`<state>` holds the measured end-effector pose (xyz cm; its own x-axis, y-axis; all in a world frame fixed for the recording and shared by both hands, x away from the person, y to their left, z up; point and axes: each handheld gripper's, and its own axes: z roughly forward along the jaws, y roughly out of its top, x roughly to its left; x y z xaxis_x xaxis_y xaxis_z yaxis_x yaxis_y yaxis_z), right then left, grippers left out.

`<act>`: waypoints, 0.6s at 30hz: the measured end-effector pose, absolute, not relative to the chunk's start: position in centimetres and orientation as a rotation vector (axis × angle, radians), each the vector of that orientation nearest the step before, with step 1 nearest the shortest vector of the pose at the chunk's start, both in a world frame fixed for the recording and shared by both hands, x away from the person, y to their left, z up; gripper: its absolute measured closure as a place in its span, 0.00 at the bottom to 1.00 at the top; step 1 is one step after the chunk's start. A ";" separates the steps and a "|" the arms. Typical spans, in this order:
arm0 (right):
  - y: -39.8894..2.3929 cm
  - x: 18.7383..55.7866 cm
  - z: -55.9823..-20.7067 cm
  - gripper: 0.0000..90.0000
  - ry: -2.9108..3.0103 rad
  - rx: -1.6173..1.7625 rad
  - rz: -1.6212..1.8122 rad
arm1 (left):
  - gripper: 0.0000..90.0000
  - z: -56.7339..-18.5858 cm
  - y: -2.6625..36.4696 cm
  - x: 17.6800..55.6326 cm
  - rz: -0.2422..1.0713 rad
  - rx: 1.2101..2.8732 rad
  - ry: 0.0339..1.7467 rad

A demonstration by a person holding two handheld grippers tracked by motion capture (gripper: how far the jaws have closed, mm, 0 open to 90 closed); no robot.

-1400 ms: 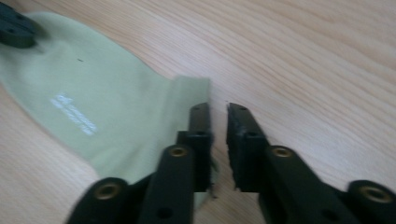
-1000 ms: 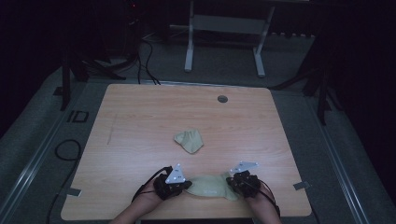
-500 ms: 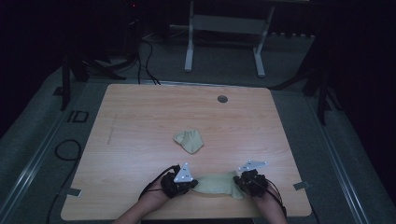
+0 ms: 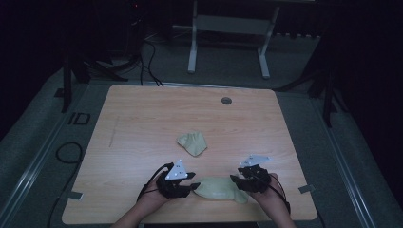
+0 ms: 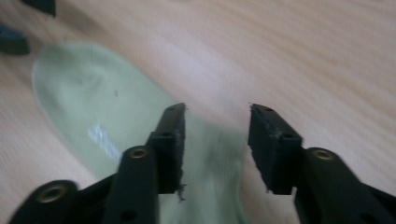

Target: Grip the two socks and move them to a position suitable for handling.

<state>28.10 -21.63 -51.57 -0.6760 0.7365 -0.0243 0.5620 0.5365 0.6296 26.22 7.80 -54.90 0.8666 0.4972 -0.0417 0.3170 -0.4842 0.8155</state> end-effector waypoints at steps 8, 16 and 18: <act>-19.4 31.5 -50.2 0.50 2.534 1.090 0.937 | 0.60 -55.3 10.6 26.0 0.276 2.118 0.680; -14.3 36.3 -50.1 0.50 2.568 1.032 0.927 | 0.58 -55.8 12.0 26.1 0.291 2.103 0.723; -13.3 37.5 -50.4 0.49 2.577 1.051 0.911 | 0.58 -55.9 12.0 26.1 0.289 2.104 0.723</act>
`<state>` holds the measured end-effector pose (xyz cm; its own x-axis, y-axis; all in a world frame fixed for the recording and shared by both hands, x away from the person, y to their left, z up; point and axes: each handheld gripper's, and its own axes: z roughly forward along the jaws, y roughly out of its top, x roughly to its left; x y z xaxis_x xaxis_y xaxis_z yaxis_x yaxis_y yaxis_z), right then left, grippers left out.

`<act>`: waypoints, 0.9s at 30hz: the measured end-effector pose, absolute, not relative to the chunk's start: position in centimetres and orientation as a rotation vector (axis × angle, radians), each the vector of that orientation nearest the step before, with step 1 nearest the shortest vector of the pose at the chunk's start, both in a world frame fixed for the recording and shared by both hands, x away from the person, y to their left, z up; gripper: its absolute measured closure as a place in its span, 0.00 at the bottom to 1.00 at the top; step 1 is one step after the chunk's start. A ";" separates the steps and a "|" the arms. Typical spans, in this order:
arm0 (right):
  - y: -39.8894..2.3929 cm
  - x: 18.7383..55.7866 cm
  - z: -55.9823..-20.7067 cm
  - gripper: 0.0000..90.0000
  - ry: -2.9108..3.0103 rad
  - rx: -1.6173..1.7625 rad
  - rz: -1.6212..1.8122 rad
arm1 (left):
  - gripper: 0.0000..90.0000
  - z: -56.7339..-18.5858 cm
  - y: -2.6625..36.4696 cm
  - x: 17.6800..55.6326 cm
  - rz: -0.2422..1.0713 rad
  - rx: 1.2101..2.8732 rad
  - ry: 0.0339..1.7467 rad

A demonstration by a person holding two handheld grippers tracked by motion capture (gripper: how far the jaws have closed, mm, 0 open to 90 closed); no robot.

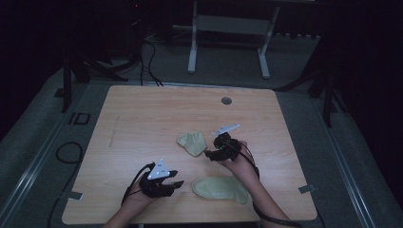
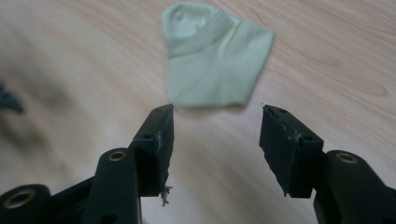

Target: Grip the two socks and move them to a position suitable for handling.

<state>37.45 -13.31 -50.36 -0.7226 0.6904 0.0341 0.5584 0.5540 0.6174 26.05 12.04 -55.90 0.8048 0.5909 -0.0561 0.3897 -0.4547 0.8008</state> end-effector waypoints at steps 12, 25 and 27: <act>-6.9 42.8 -52.0 0.46 2.621 1.140 0.841 | 0.54 -56.1 12.3 26.1 0.307 2.101 0.740; -2.9 44.6 -54.6 0.43 2.547 1.138 0.667 | 0.51 -56.3 12.7 26.2 0.291 2.094 0.754; -3.0 44.5 -54.6 0.44 2.546 1.132 0.672 | 0.51 -56.4 12.6 26.2 0.294 2.101 0.752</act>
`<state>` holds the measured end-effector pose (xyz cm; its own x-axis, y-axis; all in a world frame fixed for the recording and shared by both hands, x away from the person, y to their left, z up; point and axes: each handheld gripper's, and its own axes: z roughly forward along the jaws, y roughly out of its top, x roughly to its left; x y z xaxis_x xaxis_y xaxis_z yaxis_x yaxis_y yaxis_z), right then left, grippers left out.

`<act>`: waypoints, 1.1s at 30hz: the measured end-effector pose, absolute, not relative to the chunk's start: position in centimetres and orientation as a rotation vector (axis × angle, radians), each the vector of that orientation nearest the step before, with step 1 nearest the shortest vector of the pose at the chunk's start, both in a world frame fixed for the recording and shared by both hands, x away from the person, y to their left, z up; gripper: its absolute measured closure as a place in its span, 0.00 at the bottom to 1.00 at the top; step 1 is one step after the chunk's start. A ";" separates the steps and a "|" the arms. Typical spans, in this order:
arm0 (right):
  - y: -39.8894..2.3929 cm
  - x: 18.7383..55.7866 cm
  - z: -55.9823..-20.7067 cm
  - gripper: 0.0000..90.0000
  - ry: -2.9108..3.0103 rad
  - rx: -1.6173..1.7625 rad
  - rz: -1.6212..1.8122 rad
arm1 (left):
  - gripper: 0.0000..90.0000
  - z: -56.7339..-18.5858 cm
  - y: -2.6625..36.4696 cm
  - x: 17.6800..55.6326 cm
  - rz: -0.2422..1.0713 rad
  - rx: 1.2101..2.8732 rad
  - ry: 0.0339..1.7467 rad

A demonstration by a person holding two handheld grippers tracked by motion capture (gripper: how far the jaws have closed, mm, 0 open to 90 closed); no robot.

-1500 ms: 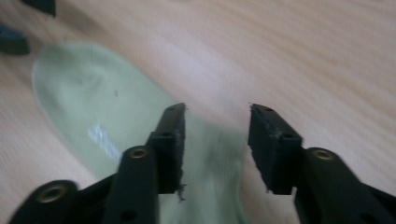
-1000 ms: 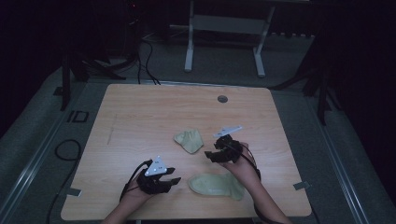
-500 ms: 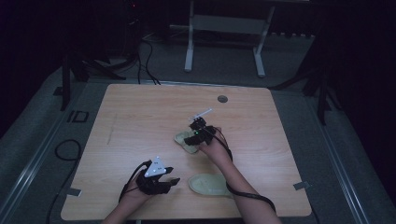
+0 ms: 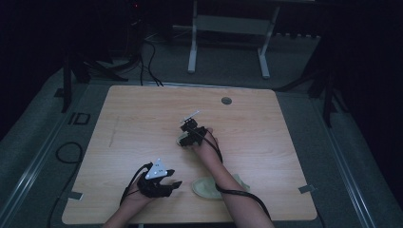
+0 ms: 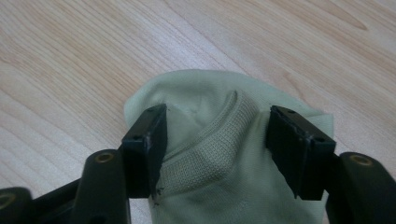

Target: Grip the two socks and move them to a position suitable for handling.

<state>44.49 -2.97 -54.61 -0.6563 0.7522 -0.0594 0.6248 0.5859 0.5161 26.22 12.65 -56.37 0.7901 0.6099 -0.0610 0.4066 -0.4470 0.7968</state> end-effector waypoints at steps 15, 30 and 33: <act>-3.6 44.1 -53.5 0.89 2.592 1.076 0.694 | 0.49 -56.4 12.8 26.7 0.275 2.075 0.777; -9.6 41.1 -48.4 0.89 2.519 1.020 0.718 | 0.49 -56.7 12.6 26.7 0.280 2.095 0.781; -10.9 39.9 -47.5 0.89 2.520 0.988 0.732 | 0.49 -56.7 12.5 26.7 0.281 2.097 0.783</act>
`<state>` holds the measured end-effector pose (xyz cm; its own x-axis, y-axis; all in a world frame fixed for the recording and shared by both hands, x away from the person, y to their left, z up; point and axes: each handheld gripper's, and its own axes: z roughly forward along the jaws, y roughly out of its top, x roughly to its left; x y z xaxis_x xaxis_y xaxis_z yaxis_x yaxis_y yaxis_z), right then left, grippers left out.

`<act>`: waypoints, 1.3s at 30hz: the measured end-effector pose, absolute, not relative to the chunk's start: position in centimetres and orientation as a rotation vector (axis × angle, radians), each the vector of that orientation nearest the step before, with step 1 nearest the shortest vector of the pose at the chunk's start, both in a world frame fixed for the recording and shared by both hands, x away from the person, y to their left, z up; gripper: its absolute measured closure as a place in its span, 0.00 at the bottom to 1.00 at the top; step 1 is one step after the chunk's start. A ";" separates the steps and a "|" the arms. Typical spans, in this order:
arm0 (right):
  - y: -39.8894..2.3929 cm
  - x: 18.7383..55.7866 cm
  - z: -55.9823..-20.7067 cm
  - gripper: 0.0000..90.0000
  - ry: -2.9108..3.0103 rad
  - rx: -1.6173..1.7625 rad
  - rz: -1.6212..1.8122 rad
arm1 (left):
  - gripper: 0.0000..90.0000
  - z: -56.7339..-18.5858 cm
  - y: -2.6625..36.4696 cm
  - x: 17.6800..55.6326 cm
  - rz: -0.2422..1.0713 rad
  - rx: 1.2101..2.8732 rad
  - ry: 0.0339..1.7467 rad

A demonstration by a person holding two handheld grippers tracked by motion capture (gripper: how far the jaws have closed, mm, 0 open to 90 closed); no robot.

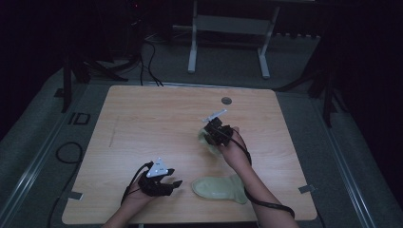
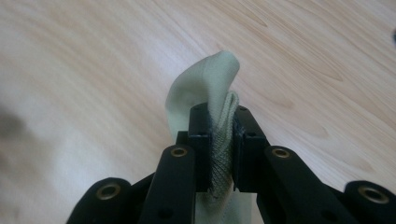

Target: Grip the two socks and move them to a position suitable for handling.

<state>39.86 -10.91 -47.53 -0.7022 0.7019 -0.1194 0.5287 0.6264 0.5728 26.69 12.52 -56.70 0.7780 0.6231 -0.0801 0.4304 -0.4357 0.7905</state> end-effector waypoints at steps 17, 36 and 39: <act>-12.2 36.7 -52.8 0.89 2.623 0.940 0.720 | 0.49 -56.9 12.2 26.6 0.266 2.109 0.783; -11.4 36.2 -53.4 0.46 2.682 0.888 0.749 | 0.49 -56.4 11.5 27.5 0.263 2.078 0.781; -11.7 35.9 -52.3 0.59 2.652 0.924 0.786 | 0.51 -55.9 10.9 27.9 0.265 2.073 0.779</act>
<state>35.91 -11.74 -52.29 -0.7766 0.6290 -0.0344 0.5086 0.6583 0.5549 27.88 10.91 -55.87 0.7806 0.6173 -0.0979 0.4295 -0.4160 0.8015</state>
